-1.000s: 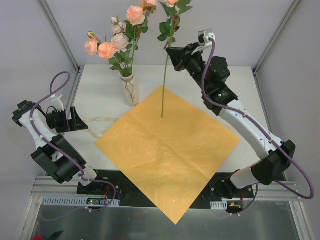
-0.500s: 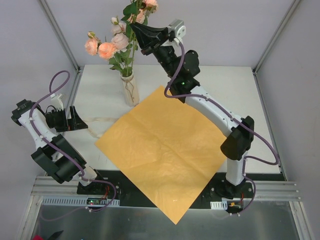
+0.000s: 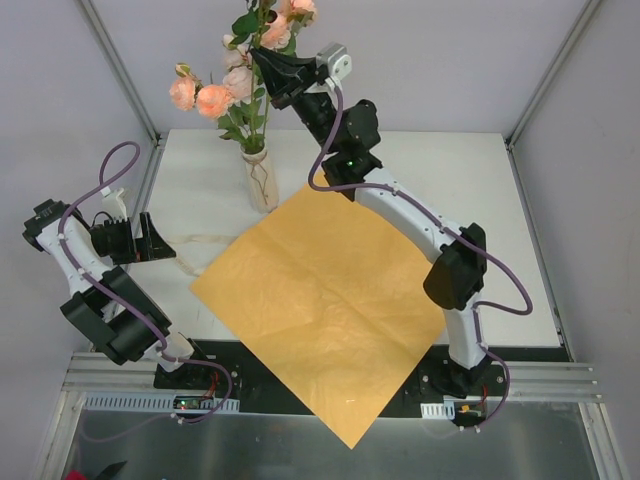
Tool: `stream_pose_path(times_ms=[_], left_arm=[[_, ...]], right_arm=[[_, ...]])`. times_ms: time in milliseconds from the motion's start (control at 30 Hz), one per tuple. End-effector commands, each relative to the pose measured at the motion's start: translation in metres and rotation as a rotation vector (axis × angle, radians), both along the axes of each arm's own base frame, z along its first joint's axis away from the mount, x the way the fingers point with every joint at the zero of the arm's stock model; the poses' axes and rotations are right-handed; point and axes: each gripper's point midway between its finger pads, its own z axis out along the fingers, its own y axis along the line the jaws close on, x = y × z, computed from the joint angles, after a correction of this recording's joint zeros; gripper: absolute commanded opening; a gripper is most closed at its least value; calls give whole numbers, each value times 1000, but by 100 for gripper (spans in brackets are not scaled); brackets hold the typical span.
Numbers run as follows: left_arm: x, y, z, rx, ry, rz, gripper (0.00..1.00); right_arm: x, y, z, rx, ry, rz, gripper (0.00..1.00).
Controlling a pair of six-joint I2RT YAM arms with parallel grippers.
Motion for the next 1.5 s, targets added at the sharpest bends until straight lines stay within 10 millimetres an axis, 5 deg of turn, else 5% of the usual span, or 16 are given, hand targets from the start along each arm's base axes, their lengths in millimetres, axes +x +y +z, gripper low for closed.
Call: stream_pose_path(times_ms=[0, 267, 433, 533, 667, 833, 1133, 1333, 1433, 1467], left_arm=[[1, -2, 6, -9, -32, -23, 99], [2, -3, 9, -5, -49, -24, 99], [0, -5, 8, -18, -45, -22, 99], [-1, -7, 10, -9, -52, -24, 99], [0, -7, 12, -12, -54, -18, 99], [1, -7, 15, -10, -56, -11, 99], [0, -11, 21, -16, -73, 0, 99], [-6, -17, 22, -14, -74, -4, 99], [-8, -20, 20, -26, -69, 0, 99], [-9, -20, 18, -30, -65, 3, 99]], right_arm=[[2, -4, 5, 19, 2, -21, 1], [33, 22, -106, -209, 305, -24, 1], [47, 30, -151, -297, 424, -50, 6], [55, 40, -187, -442, 539, -71, 21], [47, 32, -187, -507, 593, -66, 40], [34, 1, -187, -574, 674, -74, 56], [-27, -74, -244, -824, 872, -88, 99], [-58, -157, -310, -980, 1166, -358, 96], [-71, -173, -317, -959, 1183, -389, 96], [-77, -180, -336, -989, 1206, -393, 96]])
